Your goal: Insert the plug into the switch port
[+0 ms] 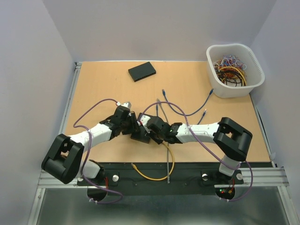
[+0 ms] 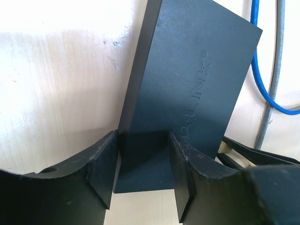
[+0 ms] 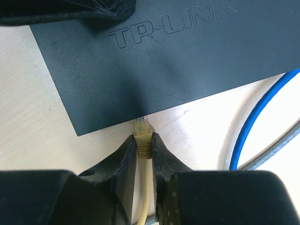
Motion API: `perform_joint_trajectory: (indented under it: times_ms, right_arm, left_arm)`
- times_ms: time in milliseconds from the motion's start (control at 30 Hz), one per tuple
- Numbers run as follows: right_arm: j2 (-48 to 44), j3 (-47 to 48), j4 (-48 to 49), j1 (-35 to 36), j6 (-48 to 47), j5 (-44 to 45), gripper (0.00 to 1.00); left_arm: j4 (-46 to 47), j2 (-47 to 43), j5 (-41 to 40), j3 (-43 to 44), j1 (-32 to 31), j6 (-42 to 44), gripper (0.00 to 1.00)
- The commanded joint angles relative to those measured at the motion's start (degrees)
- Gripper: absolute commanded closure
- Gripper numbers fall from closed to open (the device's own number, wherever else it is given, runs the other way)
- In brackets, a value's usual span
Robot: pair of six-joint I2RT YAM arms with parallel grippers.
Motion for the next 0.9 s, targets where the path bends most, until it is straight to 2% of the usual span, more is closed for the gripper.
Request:
perform_joint_trajectory:
  times_ms: [0, 400, 633, 867]
  right_arm:
    - [-0.35, 6.03, 11.95, -0.13, -0.90, -3.99, 1.00]
    - [5.28, 14.64, 10.19, -0.13, -1.07, -6.89, 1.00]
    - [5.81, 17.90, 10.80, -0.13, -0.46, -11.90, 1.00]
    - [4.67, 16.59, 21.86, -0.13, 2.52, -15.42, 1.00]
  left_arm:
    - [-1.35, -0.62, 5.89, -1.59, -3.77, -3.42, 0.45]
    - [-0.47, -2.11, 2.82, -4.32, -6.41, -5.97, 0.45]
    - [2.16, -2.38, 3.68, -6.87, -8.17, -7.64, 0.46]
    - [5.24, -2.73, 5.45, -8.45, -10.36, -8.87, 0.46]
